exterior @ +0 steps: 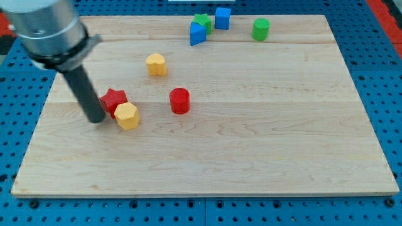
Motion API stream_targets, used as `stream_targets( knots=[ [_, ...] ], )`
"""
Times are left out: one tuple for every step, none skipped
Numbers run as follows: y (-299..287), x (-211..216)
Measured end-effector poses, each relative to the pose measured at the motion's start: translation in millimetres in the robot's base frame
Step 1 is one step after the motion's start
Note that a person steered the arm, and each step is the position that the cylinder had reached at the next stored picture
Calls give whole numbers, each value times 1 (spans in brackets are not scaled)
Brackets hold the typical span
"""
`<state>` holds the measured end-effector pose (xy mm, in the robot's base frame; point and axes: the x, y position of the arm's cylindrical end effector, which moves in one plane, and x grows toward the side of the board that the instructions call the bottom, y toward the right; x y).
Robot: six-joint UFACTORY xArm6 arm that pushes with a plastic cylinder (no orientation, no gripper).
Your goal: Drag the yellow hexagon and red star close to red circle
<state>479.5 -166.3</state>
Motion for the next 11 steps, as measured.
stream_targets(
  knots=[
    [61, 0],
    [96, 2],
    [33, 39],
    [0, 4],
    [-30, -30],
    [20, -47],
    [48, -43],
    [48, -30],
    [46, -29],
    [-7, -63],
    [6, -124]
  ],
)
